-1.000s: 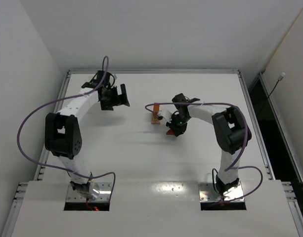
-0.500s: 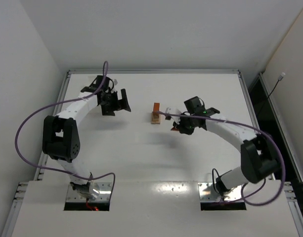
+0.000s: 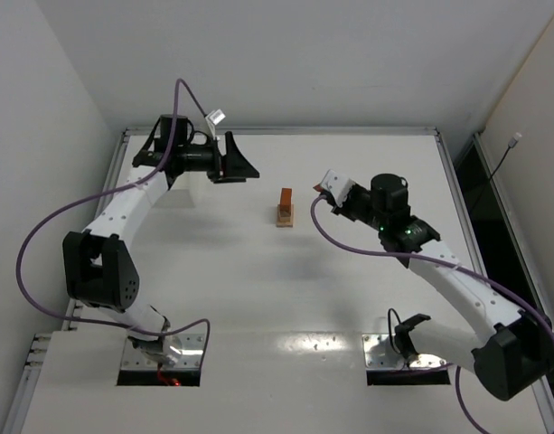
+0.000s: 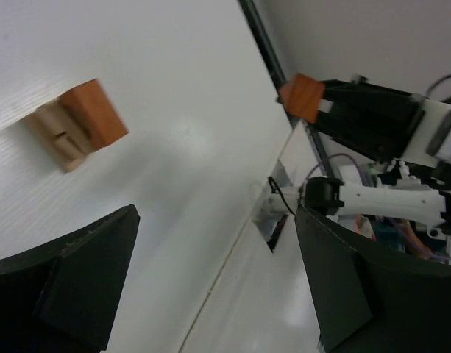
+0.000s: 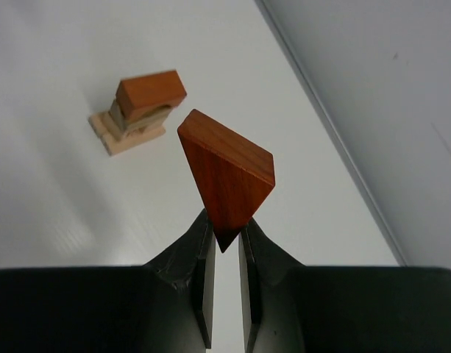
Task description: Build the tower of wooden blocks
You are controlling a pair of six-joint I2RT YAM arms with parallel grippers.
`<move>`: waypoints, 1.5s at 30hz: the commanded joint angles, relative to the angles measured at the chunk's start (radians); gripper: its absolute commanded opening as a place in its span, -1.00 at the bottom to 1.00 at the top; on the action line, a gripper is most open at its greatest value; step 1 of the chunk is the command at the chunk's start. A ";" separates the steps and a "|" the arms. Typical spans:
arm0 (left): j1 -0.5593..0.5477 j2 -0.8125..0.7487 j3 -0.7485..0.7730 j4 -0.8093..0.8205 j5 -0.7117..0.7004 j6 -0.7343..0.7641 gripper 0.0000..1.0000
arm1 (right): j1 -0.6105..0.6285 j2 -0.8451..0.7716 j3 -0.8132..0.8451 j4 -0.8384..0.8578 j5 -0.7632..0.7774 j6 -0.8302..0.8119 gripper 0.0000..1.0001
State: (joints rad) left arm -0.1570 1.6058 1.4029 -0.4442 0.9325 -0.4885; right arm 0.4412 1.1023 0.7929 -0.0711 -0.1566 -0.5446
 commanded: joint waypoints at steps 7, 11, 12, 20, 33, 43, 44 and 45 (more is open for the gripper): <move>-0.085 -0.080 0.045 0.050 0.146 0.033 0.65 | 0.047 0.031 0.066 0.085 -0.291 0.011 -1.00; -0.141 -0.080 0.103 -0.109 0.042 0.210 0.58 | 0.080 0.053 0.086 0.085 -0.328 -0.041 -1.00; -0.141 -0.080 0.117 -0.120 0.042 0.223 0.58 | 0.080 0.053 0.100 0.085 -0.328 -0.054 -1.00; -0.182 -0.080 0.117 -0.131 0.009 0.232 0.45 | 0.155 0.100 0.170 0.041 -0.328 -0.103 -1.00; -0.231 -0.061 0.145 -0.142 0.012 0.232 0.43 | 0.206 0.142 0.192 0.031 -0.319 -0.112 -1.00; -0.259 -0.061 0.127 -0.160 0.012 0.245 0.34 | 0.215 0.169 0.212 0.021 -0.299 -0.103 -1.00; -0.259 -0.061 0.127 -0.160 0.012 0.245 0.34 | 0.215 0.169 0.212 0.021 -0.288 -0.103 -1.00; -0.259 -0.061 0.127 -0.160 0.012 0.245 0.34 | 0.215 0.169 0.212 0.021 -0.288 -0.103 -1.00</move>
State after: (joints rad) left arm -0.4042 1.5558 1.5101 -0.6060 0.9215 -0.2676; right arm 0.6506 1.2659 0.9550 -0.0837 -0.4255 -0.6407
